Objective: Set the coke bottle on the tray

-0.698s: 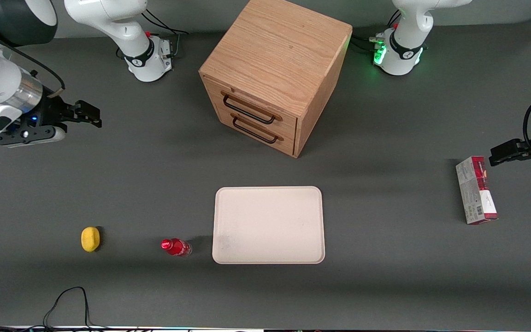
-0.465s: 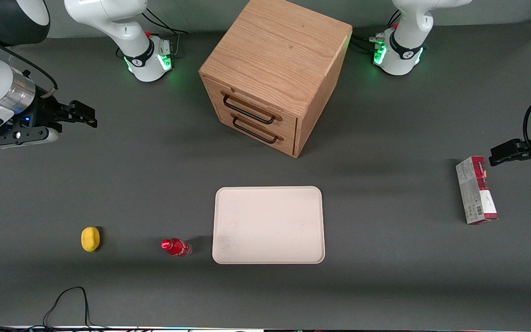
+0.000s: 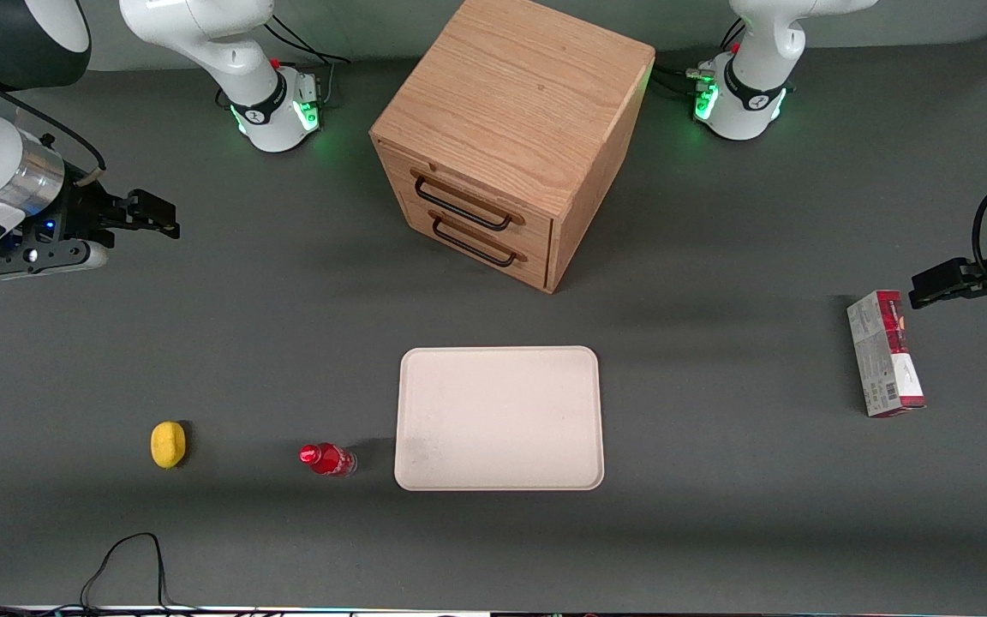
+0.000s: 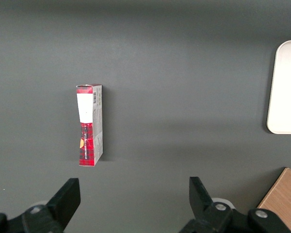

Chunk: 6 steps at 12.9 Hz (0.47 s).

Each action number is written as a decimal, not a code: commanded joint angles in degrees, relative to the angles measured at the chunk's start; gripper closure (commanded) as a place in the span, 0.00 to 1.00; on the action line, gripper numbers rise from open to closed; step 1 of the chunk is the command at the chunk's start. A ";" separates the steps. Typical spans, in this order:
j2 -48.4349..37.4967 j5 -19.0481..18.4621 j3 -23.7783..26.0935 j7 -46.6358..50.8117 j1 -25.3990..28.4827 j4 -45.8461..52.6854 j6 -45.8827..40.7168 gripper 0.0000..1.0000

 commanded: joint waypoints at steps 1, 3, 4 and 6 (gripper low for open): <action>0.87 1.40 -0.46 -0.67 0.10 1.74 -1.20 0.00; 1.22 1.40 -0.46 -0.58 0.10 1.92 -1.20 0.00; 1.39 1.40 -0.46 -0.58 0.18 2.27 -1.20 0.00; 5.85 1.49 -0.29 0.73 0.36 7.85 -1.46 0.00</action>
